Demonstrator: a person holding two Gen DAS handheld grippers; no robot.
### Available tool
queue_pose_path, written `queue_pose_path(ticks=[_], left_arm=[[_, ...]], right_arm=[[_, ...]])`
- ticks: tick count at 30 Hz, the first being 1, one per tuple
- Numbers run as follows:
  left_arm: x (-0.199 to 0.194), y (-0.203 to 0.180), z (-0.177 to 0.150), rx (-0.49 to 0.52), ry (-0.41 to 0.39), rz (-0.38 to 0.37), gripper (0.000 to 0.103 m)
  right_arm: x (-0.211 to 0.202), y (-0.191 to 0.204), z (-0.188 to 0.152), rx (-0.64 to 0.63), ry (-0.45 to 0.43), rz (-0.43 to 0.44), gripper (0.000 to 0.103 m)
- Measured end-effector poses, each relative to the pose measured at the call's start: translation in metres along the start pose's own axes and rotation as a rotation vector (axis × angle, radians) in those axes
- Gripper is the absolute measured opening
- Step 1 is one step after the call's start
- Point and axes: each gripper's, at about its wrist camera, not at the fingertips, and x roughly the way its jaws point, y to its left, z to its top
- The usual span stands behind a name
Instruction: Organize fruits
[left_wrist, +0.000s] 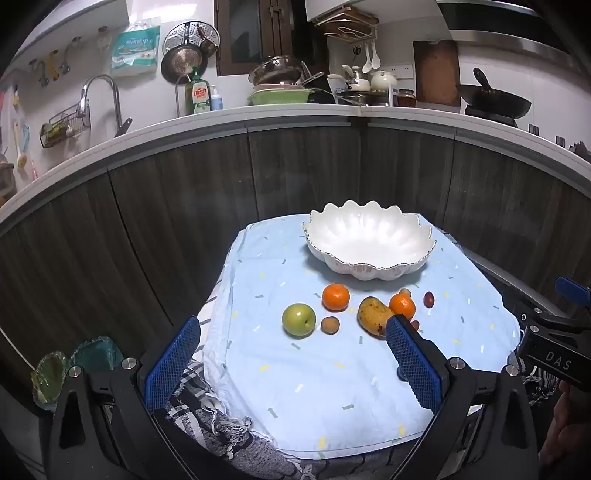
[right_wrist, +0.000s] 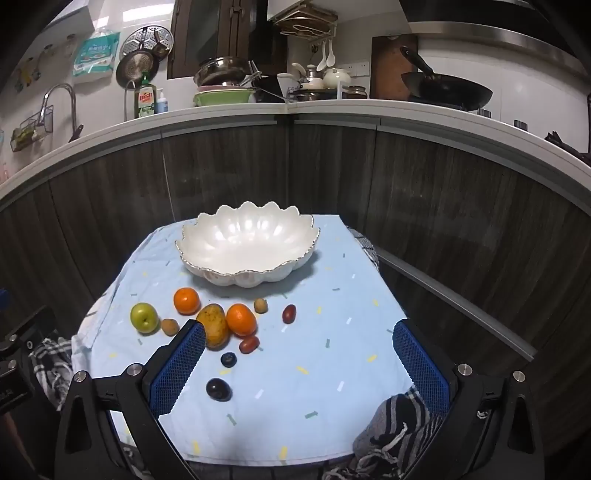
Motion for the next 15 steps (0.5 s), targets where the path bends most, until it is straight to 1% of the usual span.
queue_pose_path(ticks=[5,9,15], left_arm=[[0.0002,-0.0002,-0.0001,-0.005,0.002,-0.011,0.102],[-0.0004,-0.0006,-0.0001,-0.003,0.000,-0.011,0.102],[-0.0002,-0.0014,0.0000,-0.001,0.001,-0.010,0.102]], right_arm=[[0.0018,0.0003,-0.0034,0.000,0.001,0.003,0.103],[-0.0035,-0.0012,0.0063,0.004,-0.001,0.007,0.103],[-0.0045,0.0003,0.0024,0.007,-0.010,0.007,0.103]])
